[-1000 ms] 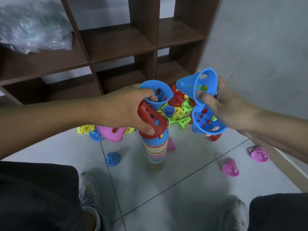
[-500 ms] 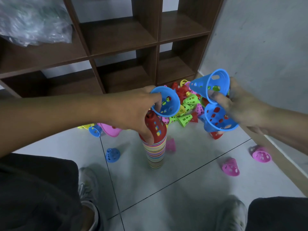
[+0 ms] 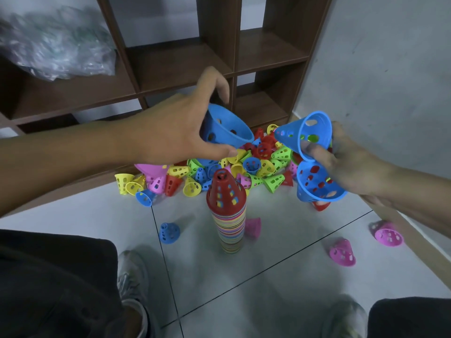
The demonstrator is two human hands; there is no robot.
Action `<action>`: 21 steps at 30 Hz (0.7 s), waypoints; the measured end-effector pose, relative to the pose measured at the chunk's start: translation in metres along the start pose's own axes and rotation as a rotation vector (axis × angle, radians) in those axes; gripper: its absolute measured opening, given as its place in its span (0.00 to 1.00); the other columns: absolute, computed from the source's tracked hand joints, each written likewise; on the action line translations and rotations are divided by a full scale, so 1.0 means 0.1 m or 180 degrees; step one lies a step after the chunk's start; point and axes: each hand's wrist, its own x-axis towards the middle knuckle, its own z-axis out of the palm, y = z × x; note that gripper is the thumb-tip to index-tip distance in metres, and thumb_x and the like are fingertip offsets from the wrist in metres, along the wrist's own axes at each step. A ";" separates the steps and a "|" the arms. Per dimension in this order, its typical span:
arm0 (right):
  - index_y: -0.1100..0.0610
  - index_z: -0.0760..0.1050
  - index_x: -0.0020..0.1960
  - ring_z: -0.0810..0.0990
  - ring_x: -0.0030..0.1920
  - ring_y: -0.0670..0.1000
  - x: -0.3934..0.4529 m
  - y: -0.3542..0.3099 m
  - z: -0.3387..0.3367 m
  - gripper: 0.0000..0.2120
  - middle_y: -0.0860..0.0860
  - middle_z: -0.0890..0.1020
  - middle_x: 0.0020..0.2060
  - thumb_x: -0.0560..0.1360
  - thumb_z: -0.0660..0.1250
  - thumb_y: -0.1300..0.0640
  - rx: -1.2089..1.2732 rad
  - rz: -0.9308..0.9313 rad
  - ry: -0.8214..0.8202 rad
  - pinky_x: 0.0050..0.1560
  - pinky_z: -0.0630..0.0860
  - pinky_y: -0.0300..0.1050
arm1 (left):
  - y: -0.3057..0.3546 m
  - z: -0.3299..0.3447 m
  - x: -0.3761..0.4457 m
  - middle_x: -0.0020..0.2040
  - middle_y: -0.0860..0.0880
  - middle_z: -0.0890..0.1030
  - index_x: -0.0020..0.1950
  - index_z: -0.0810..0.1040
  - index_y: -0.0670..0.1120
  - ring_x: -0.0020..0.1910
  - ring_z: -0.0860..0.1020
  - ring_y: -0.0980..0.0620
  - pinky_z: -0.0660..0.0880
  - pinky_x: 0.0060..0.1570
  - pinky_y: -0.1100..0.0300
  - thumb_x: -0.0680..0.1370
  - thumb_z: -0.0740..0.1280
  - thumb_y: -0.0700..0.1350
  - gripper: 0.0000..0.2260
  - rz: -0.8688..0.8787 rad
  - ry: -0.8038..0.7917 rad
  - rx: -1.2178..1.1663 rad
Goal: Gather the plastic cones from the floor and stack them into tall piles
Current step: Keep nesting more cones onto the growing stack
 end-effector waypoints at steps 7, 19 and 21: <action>0.43 0.63 0.64 0.79 0.43 0.42 0.01 -0.04 0.09 0.15 0.43 0.78 0.45 0.81 0.63 0.44 -0.0006 -0.0095 -0.0014 0.32 0.72 0.33 | -0.01 -0.19 -0.07 0.35 0.59 0.77 0.61 0.69 0.53 0.37 0.76 0.65 0.66 0.32 0.67 0.61 0.68 0.74 0.37 -0.0356 -0.0111 0.0524; 0.40 0.63 0.64 0.80 0.43 0.41 -0.02 -0.05 0.13 0.14 0.41 0.79 0.45 0.81 0.63 0.43 -0.0019 -0.0175 -0.0005 0.35 0.72 0.35 | 0.00 -0.23 -0.09 0.46 0.69 0.76 0.76 0.68 0.60 0.46 0.77 0.66 0.71 0.41 0.74 0.63 0.61 0.73 0.42 -0.0096 -0.1262 0.0737; 0.42 0.64 0.65 0.80 0.44 0.42 -0.03 -0.02 0.11 0.15 0.42 0.79 0.46 0.81 0.63 0.44 0.0005 -0.0124 -0.0003 0.33 0.72 0.34 | 0.00 -0.14 -0.03 0.49 0.64 0.77 0.74 0.71 0.59 0.46 0.78 0.60 0.74 0.43 0.71 0.65 0.64 0.74 0.40 -0.0053 -0.1454 0.0983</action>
